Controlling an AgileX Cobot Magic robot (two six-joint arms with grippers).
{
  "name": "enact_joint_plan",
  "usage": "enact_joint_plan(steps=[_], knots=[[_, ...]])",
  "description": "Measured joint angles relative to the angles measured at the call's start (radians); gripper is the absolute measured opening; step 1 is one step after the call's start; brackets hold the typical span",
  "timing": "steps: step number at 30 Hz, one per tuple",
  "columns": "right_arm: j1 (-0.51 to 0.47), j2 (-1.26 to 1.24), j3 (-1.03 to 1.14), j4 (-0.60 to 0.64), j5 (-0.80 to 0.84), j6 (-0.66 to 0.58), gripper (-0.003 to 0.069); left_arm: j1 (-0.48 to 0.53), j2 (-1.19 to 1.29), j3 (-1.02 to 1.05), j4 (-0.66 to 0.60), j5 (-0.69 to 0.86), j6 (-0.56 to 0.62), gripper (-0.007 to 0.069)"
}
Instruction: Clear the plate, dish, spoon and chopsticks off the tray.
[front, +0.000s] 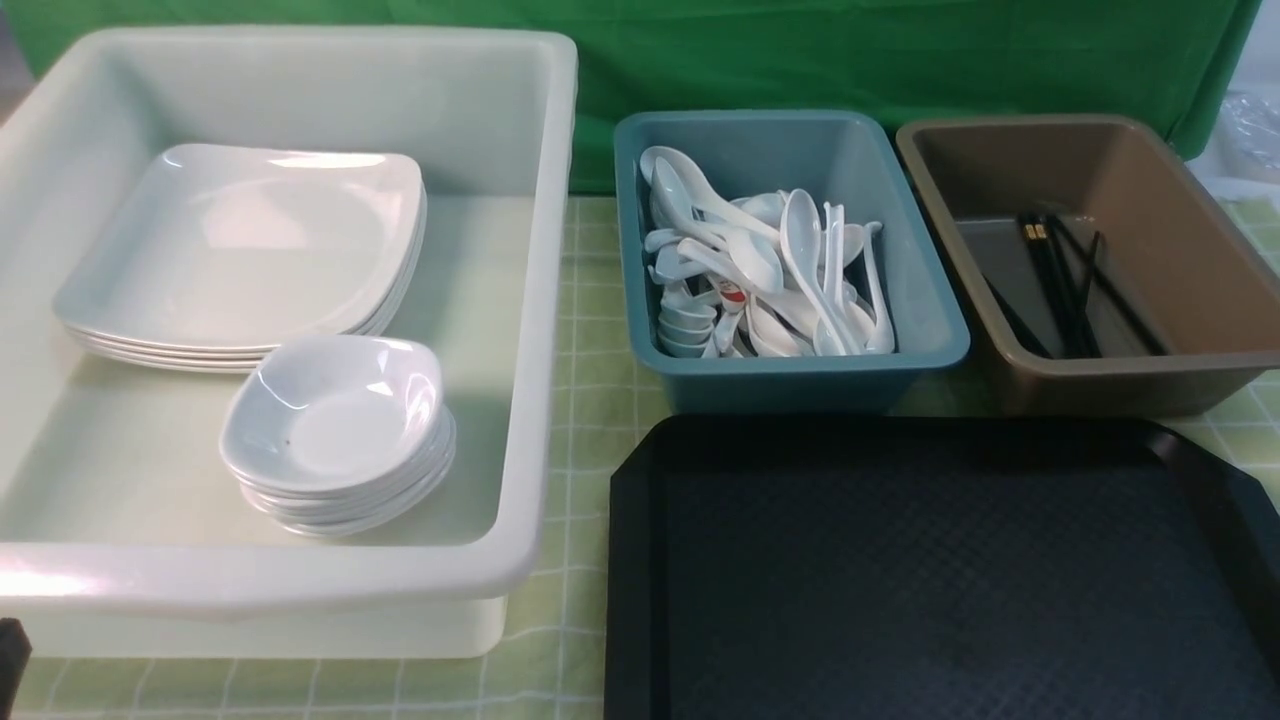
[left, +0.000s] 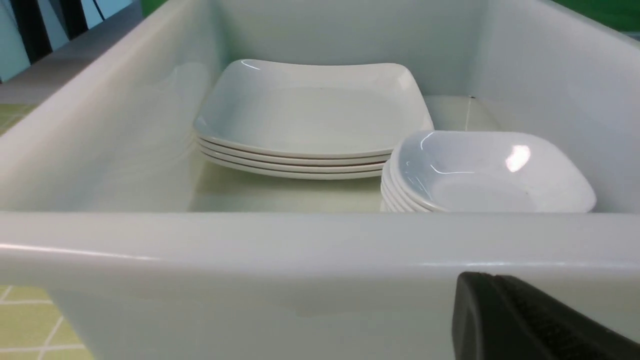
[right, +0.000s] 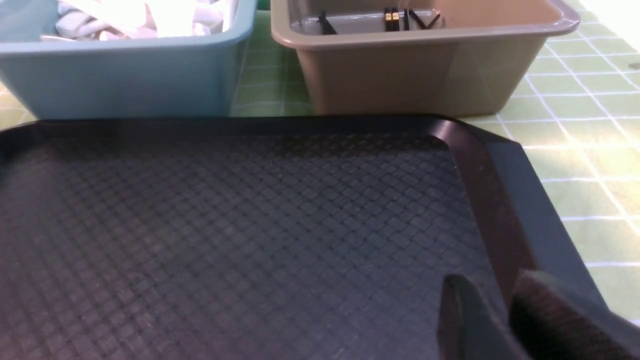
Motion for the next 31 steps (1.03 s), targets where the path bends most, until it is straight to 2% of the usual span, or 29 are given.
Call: enact_joint_plan(steps=[31], knots=[[0.000, 0.000, 0.000, 0.000, 0.000, 0.000, 0.0235, 0.004, 0.000, 0.000, 0.000, 0.000, 0.000, 0.0008]])
